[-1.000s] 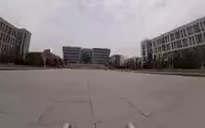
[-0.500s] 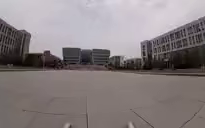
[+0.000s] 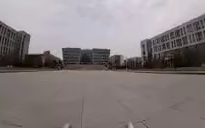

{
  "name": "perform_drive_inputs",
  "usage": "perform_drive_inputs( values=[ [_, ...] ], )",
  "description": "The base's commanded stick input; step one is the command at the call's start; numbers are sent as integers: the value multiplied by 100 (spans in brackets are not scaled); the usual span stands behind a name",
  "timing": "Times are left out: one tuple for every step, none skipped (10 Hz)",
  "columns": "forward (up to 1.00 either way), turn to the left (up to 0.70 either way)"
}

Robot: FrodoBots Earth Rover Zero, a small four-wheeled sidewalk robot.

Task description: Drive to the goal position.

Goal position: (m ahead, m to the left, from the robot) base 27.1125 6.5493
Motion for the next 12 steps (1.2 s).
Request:
perform_drive_inputs(
  values=[
    [85, 0],
    [85, 0],
    [85, 0],
    [85, 0],
    [85, 0],
    [85, 4],
    [85, 15],
    [85, 29],
    [85, 33],
    [85, 6],
    [85, 0],
    [85, 0]
  ],
)
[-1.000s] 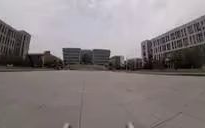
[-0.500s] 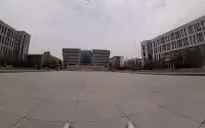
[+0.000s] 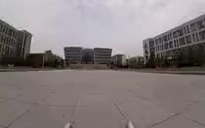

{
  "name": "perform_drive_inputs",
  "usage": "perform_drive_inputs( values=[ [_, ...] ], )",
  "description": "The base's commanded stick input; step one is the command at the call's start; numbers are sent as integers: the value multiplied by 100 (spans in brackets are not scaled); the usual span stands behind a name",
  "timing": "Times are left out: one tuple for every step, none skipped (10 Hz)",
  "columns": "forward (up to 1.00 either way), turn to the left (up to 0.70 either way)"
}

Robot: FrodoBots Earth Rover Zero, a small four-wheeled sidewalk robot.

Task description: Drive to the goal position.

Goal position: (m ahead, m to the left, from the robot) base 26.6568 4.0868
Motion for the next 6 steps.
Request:
perform_drive_inputs(
  values=[
    [85, 0],
    [85, 0],
    [85, 0],
    [85, 0],
    [85, 0],
    [85, 0]
  ],
)
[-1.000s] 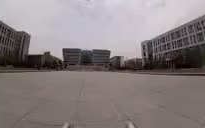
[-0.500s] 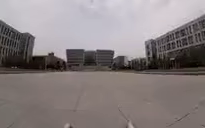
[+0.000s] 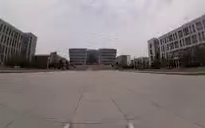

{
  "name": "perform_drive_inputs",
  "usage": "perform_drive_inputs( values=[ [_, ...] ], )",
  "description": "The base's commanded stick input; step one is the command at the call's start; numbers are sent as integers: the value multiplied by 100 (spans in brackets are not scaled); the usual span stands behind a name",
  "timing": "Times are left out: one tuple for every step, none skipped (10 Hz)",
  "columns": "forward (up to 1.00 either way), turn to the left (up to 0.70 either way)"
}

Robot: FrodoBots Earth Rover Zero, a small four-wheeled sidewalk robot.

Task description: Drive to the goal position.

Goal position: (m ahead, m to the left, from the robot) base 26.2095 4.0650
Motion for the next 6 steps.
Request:
perform_drive_inputs(
  values=[
    [85, 0],
    [85, 0],
    [85, 0],
    [85, 0],
    [85, 0],
    [85, 0]
  ],
)
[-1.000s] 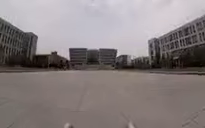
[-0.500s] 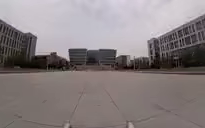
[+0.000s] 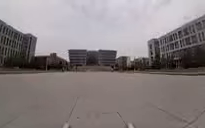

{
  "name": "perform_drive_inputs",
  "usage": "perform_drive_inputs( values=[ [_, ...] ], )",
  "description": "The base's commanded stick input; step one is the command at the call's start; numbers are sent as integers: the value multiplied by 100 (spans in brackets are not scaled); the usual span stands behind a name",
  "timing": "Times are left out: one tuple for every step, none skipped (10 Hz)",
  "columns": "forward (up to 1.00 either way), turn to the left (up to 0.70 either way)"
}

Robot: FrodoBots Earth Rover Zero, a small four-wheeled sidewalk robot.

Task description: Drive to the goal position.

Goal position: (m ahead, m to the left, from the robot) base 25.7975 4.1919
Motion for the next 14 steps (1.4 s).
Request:
perform_drive_inputs(
  values=[
    [85, 0],
    [85, 0],
    [85, 0],
    [85, 0],
    [85, 0],
    [85, 0],
    [85, 0],
    [85, 0],
    [85, 0],
    [85, 0],
    [85, 0],
    [85, 0],
    [85, 18],
    [85, 34]
  ],
)
